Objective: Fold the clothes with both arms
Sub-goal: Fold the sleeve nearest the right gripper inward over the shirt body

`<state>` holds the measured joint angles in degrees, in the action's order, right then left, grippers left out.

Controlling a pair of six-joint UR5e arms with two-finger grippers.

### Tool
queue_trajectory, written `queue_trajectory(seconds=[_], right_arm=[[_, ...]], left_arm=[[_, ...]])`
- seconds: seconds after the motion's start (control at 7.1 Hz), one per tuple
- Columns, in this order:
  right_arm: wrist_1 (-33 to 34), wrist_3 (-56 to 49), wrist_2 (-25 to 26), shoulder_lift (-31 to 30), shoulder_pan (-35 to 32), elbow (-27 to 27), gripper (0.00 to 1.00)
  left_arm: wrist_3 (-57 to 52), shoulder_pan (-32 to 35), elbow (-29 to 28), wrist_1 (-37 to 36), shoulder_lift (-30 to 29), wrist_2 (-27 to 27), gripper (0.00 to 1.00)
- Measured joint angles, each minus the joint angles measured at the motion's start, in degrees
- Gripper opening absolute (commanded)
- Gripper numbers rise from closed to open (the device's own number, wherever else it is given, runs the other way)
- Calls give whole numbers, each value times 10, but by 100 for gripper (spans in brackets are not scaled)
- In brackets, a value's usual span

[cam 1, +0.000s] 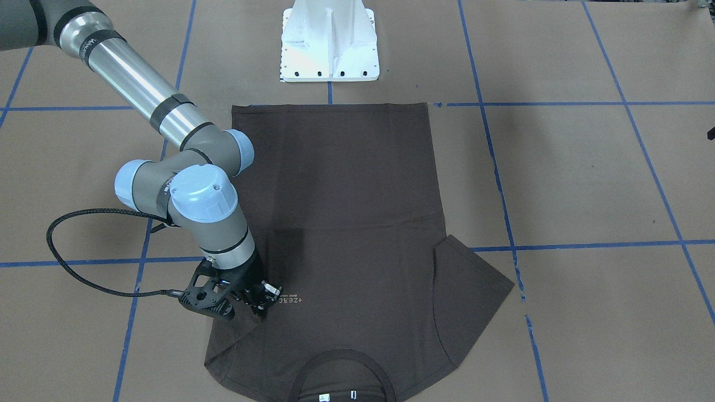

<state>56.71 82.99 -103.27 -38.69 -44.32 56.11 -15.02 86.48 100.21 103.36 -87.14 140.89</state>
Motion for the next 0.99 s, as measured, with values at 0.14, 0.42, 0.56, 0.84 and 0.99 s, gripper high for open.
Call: queue_trajectory(seconds=[0.14,0.42,0.56,0.84,0.99], right_arm=[[-1,0,6,13,3,-16,100],[-2,0,9,11,12,6,100],[-1,2,0,-12,14,55,100],[0,4,-65,-107,3,200,100],[-2,4,-91,-164,-6,273,100]], left_arm=[[45,0,4,1,-10,5,100],[202,-10,12,55,-38,18,98],[286,-31,0,112,-58,20,98],[470,-114,-56,187,-141,19,98],[555,-167,-93,198,-194,4,98]])
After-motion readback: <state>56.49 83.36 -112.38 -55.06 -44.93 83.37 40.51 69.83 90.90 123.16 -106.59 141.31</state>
